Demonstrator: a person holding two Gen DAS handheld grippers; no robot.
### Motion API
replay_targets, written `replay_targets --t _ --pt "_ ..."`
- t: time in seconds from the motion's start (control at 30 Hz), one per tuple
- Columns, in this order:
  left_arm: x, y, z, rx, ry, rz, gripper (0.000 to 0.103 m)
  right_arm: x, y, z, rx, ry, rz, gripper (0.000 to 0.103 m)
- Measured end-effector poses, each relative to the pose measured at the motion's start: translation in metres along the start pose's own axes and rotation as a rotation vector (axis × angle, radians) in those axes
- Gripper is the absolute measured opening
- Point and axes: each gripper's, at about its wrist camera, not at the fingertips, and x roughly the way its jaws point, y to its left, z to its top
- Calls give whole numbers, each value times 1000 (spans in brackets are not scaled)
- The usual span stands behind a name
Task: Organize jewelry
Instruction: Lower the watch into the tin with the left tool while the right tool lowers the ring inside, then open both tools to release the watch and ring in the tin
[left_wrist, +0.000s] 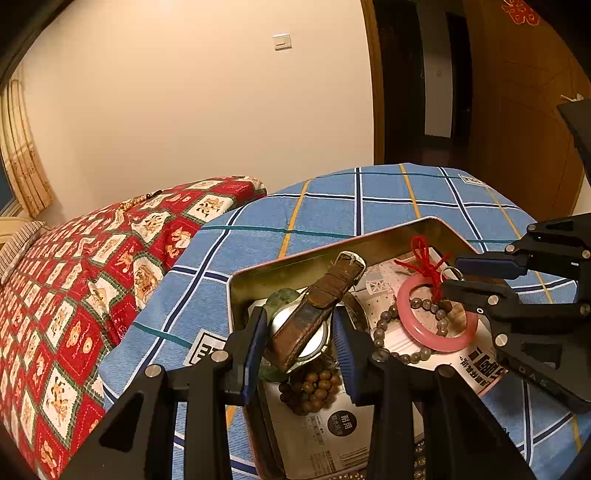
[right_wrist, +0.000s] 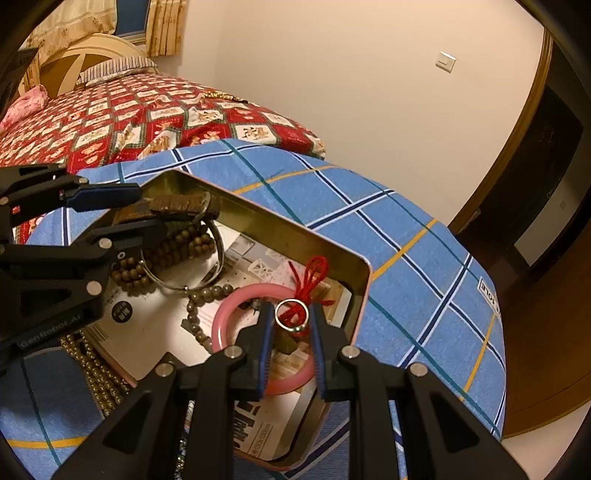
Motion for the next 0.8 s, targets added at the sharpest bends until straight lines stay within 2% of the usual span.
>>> replay_targets --t 0.6,0.8 --pt "-7 -9 2 43 -19 3 39 -1 4 -2 -7 15 -17 22" --pt "-11 -9 4 43 -27 20 42 -2 4 -2 -3 12 -20 23"
